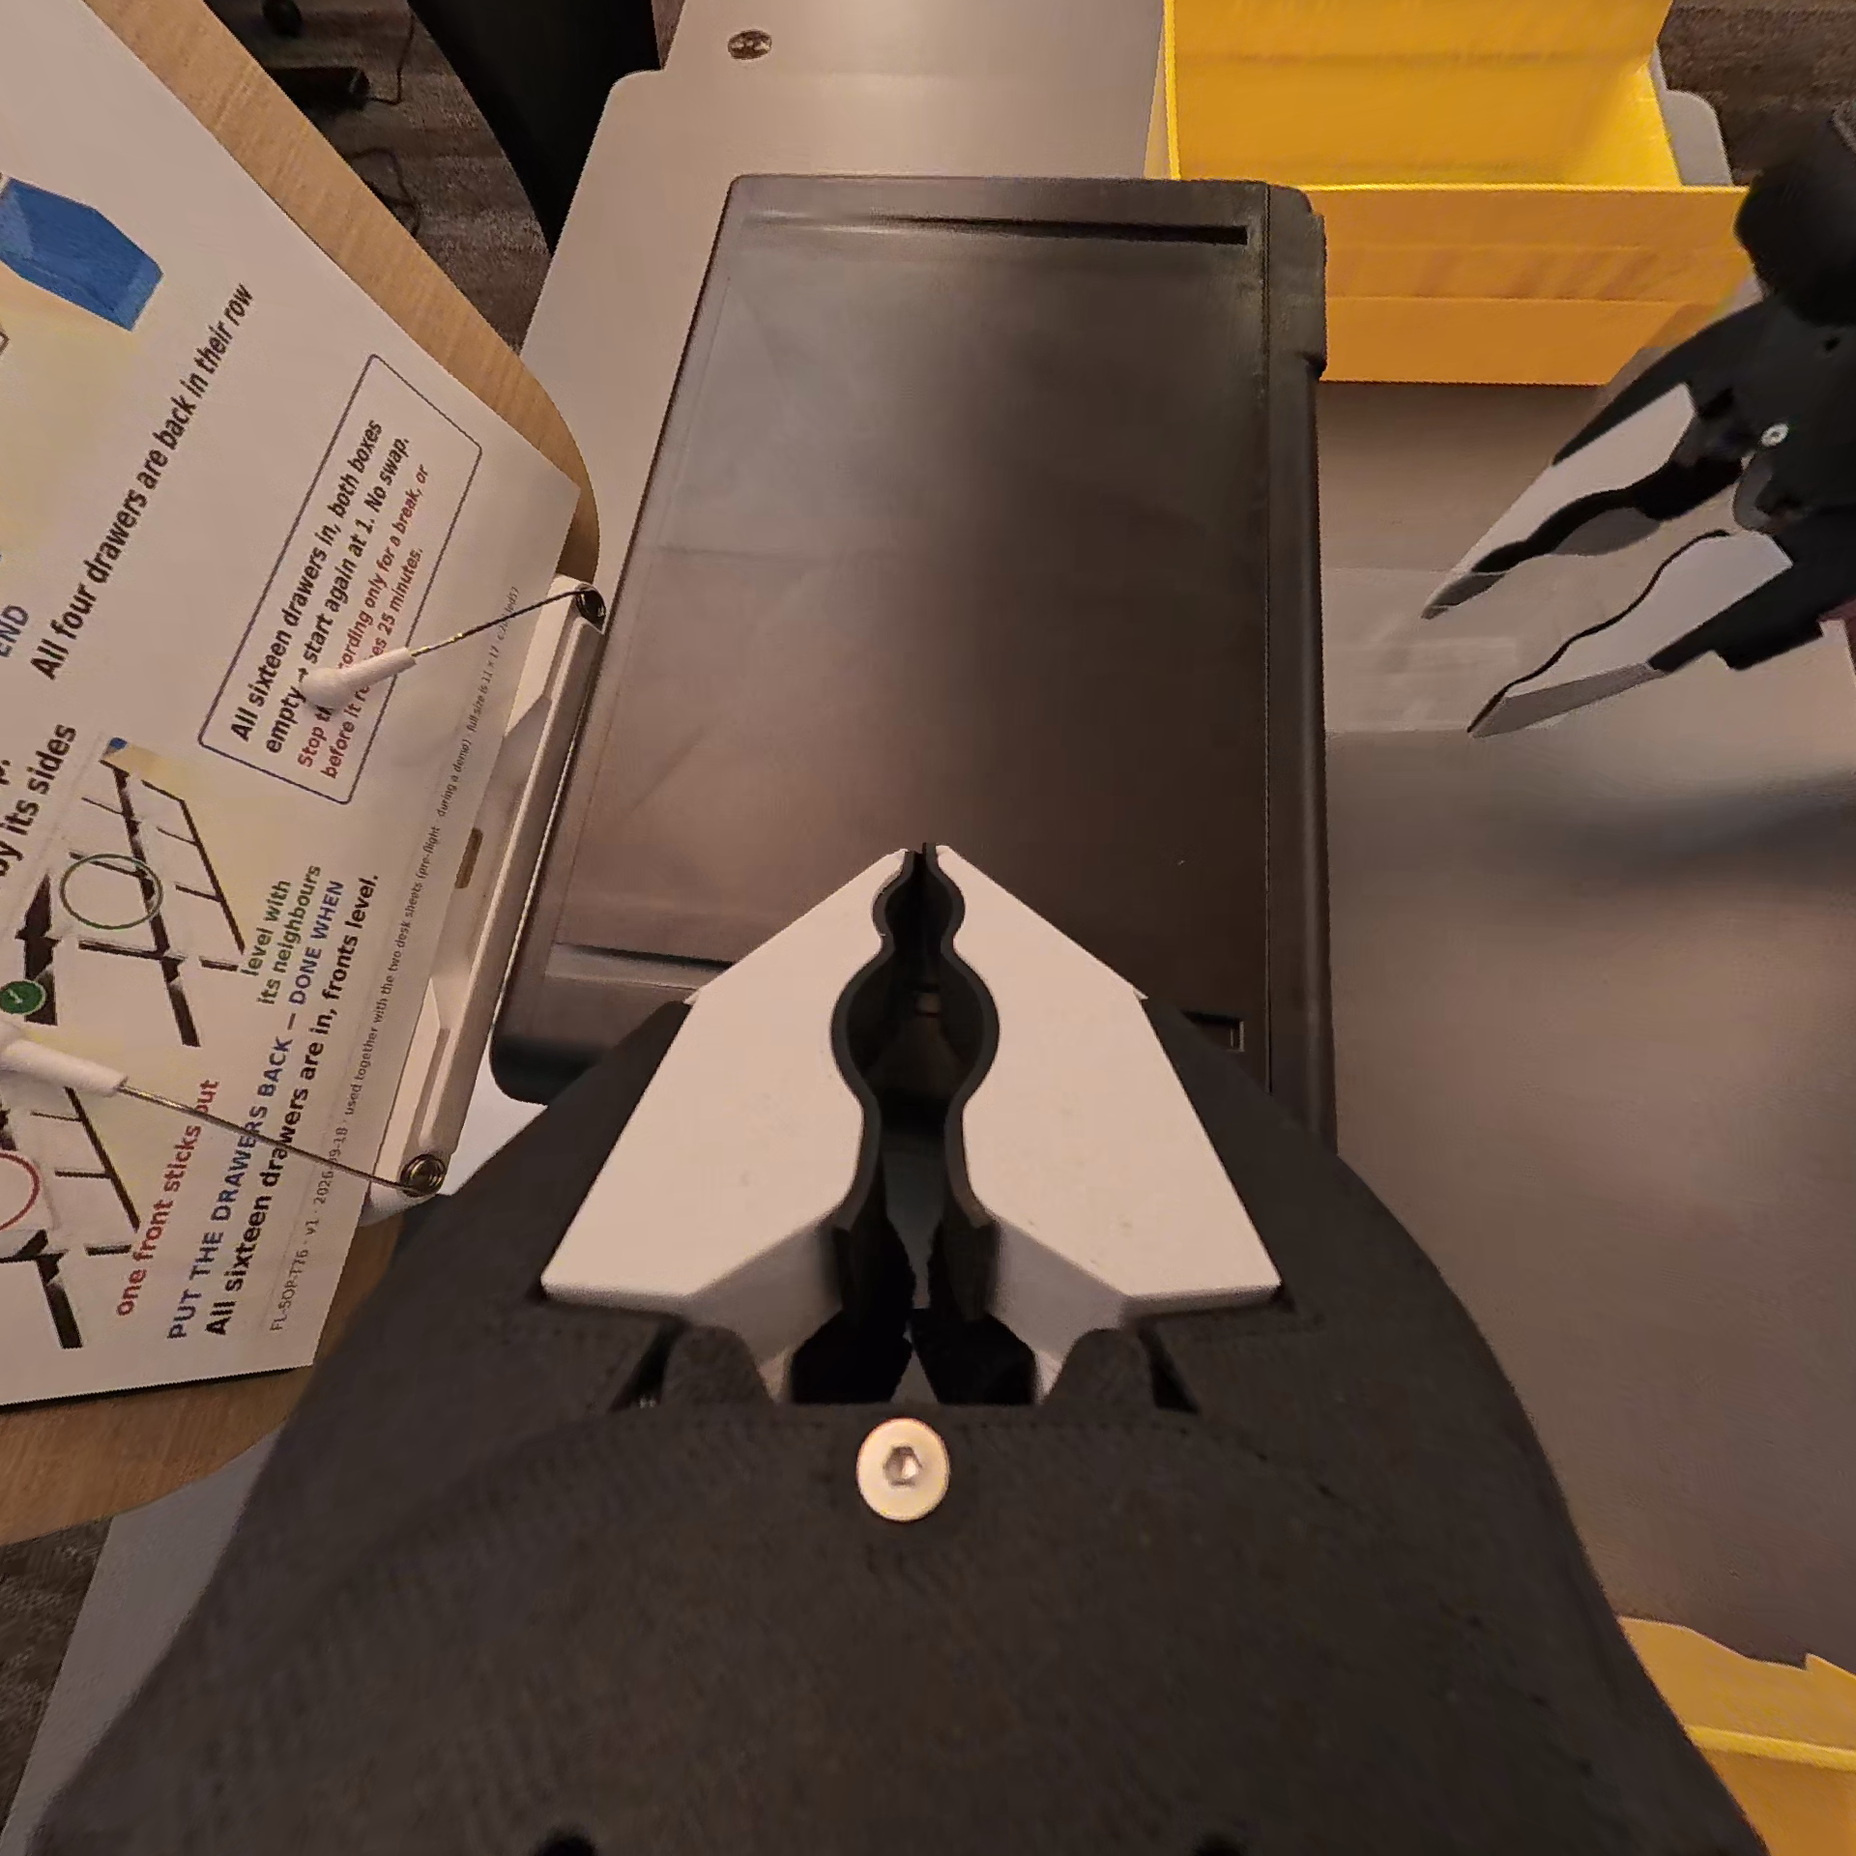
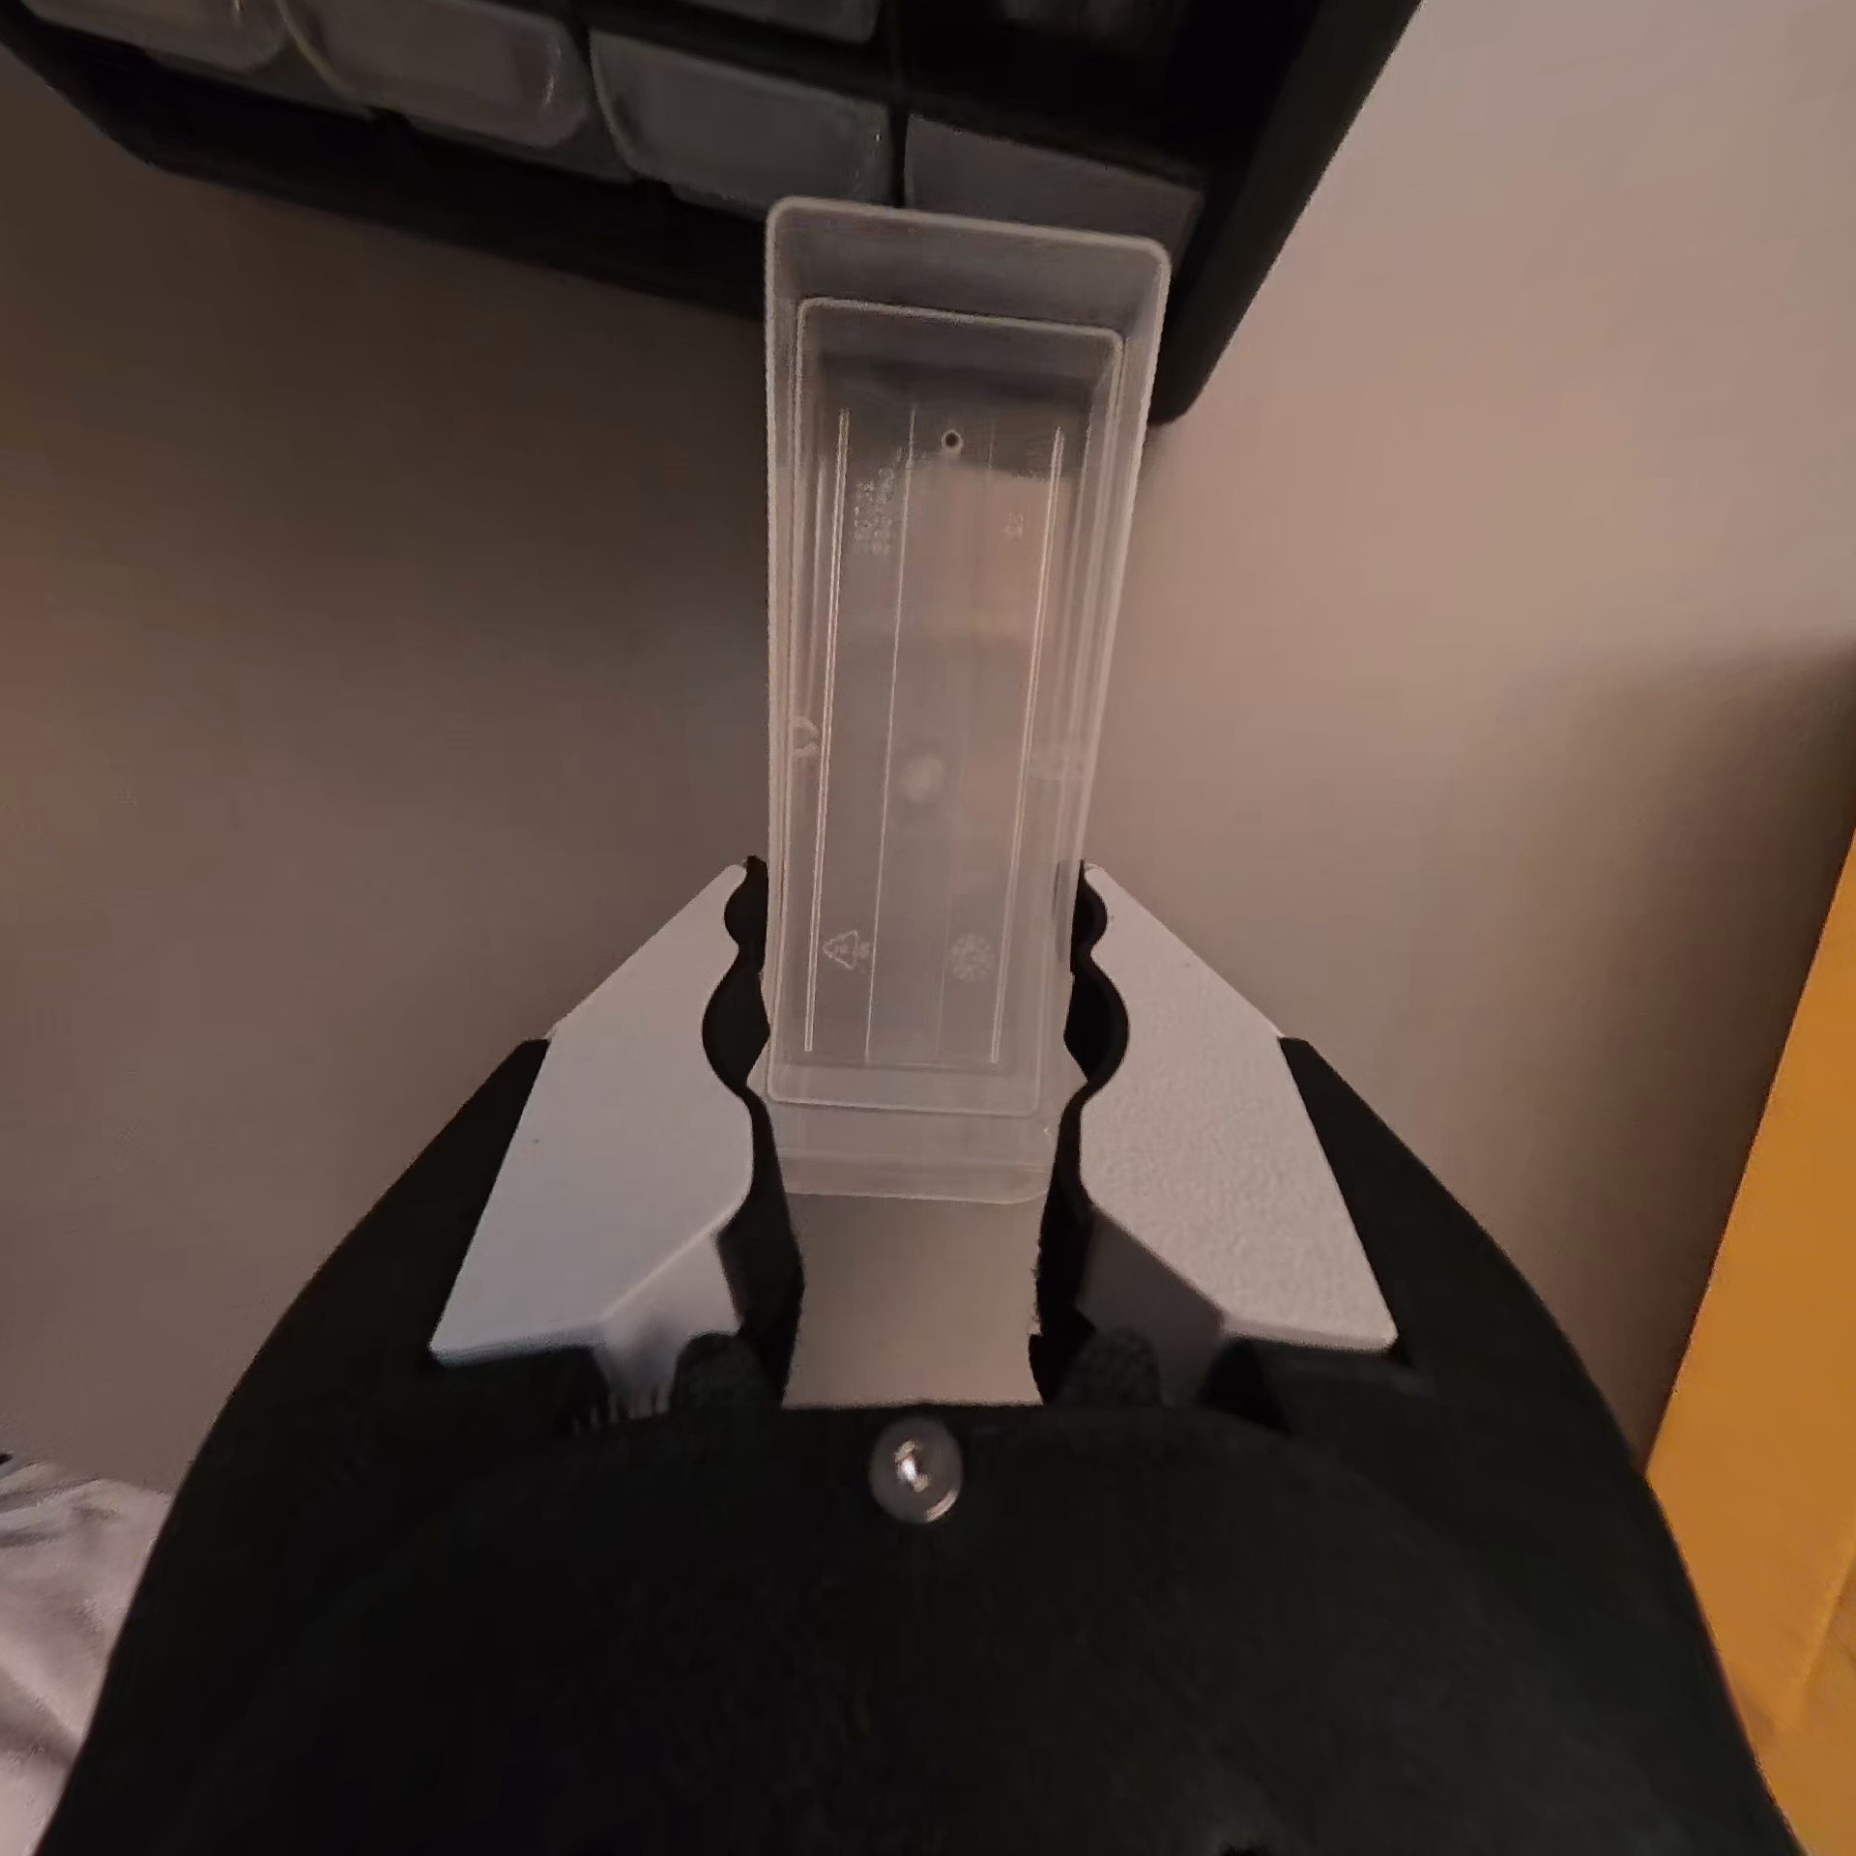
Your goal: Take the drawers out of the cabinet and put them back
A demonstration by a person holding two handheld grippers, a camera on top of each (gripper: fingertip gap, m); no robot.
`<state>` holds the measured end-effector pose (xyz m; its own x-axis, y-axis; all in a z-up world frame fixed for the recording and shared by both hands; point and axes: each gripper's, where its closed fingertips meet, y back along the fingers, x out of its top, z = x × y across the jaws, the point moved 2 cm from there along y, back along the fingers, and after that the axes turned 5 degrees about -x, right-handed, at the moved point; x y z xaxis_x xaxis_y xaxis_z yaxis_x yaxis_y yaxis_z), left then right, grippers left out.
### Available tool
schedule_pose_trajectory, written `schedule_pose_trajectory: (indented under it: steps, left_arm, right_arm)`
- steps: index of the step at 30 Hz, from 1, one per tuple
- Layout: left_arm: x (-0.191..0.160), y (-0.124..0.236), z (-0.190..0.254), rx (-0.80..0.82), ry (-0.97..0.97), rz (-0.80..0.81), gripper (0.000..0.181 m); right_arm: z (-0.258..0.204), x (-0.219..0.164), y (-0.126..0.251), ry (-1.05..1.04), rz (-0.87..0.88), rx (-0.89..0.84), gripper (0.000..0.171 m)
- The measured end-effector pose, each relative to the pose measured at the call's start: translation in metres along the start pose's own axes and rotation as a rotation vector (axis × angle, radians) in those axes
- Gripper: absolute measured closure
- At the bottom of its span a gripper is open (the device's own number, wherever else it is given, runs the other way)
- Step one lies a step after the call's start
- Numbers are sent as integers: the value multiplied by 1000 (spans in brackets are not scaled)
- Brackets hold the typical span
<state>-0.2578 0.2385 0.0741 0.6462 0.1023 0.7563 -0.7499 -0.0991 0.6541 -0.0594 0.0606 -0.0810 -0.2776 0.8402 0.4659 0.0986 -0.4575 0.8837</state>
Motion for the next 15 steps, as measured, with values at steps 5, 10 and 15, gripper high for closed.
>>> schedule_pose_trajectory:
  steps: [5,10,15]
  left_arm:
    - [0,0,0,5,-5,-16,181]
    - [0,0,0,2,-4,-22,181]
    - [0,0,0,7,-14,-26,181]
  right_arm:
    - [1,23,2,8,-34,11,113]
    - [5,33,-2,-14,-109,38,113]
    - [13,39,-2,-22,-170,13,113]
